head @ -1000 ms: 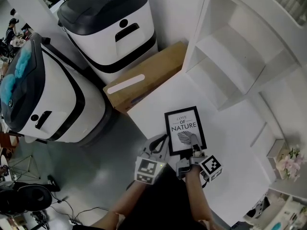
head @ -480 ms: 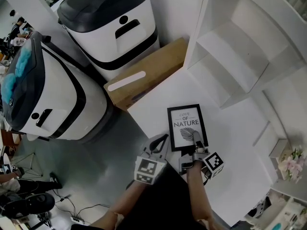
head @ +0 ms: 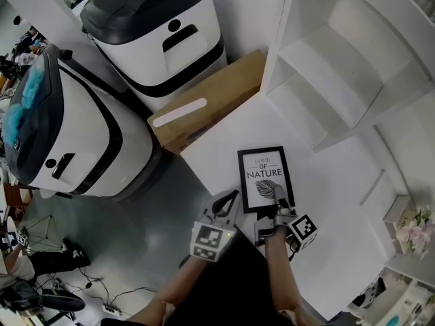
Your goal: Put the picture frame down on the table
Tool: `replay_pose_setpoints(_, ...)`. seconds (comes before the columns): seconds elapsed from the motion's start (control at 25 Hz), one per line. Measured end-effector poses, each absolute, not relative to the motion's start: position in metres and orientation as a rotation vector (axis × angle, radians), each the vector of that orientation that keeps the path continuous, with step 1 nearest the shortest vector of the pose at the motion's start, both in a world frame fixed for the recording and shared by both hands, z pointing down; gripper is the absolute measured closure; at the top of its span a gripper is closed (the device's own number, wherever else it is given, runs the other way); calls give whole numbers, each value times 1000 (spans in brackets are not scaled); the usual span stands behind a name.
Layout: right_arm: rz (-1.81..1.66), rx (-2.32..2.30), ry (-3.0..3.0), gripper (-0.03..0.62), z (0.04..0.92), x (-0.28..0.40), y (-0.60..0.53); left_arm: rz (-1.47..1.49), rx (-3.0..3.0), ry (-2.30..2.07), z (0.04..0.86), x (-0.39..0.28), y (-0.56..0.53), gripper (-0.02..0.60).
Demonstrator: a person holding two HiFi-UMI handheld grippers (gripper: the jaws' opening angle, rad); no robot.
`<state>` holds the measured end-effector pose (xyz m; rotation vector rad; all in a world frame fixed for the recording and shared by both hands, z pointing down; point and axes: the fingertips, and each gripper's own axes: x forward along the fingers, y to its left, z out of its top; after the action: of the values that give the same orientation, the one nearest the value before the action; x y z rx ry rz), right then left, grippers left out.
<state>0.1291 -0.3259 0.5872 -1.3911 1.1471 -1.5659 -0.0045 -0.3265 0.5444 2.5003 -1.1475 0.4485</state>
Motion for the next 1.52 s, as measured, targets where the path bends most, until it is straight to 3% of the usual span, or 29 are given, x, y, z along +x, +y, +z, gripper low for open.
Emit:
replay_pose_setpoints(0.76,-1578,-1423,1080,567,595,131,-325,436,2498,-1146,545,-6,-327,569)
replay_pose_setpoints(1.52,-1613,-1444,1052,298,590,132,-334,414,2498,-1158,540,-10,-331,569)
